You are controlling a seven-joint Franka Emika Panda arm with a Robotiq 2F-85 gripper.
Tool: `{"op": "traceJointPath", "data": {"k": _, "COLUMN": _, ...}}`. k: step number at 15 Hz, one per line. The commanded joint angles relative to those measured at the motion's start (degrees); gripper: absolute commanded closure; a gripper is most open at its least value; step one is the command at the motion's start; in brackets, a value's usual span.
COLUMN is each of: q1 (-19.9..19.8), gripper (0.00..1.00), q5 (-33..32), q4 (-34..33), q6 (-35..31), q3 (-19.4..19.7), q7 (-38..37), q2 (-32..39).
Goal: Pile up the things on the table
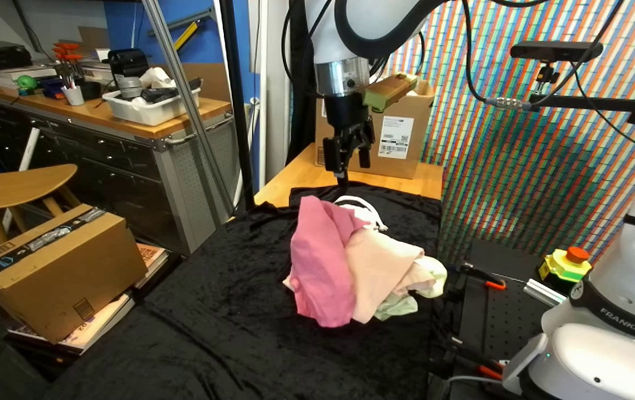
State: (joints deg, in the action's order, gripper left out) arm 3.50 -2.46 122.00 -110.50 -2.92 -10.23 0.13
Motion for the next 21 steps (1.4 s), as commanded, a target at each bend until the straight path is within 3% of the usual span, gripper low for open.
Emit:
{"op": "traceJointPath", "data": {"k": 1, "q1": -0.23, "gripper": 0.00, "q5": 1.89, "q4": 4.49, "q6": 4.31, "q3": 0.05, "q7": 4.47, "q2": -9.21}}
{"op": "traceJointPath", "data": {"k": 8, "q1": 0.42, "gripper": 0.00, "q5": 4.48, "q4": 9.42, "q6": 16.48, "q3": 1.86, "q7": 19.53, "q2": -25.67}}
{"op": "traceJointPath", "data": {"k": 13, "q1": 0.77, "gripper": 0.00, "q5": 4.89, "q4": 14.76, "q6": 18.42, "q3": 4.45, "q7": 25.95, "q2": -35.81}}
{"op": "traceJointPath", "data": {"k": 18, "q1": 1.01, "gripper": 0.00, "q5": 5.03, "q4": 24.00, "q6": 10.70, "q3": 5.10, "q7": 26.32, "q2": -45.82}}
{"op": "traceJointPath", "data": {"k": 21, "q1": 0.81, "gripper": 0.00, "q5": 5.45, "q4": 31.54, "q6": 1.11, "q3": 4.03, "q7": 23.05, "q2": -51.72}}
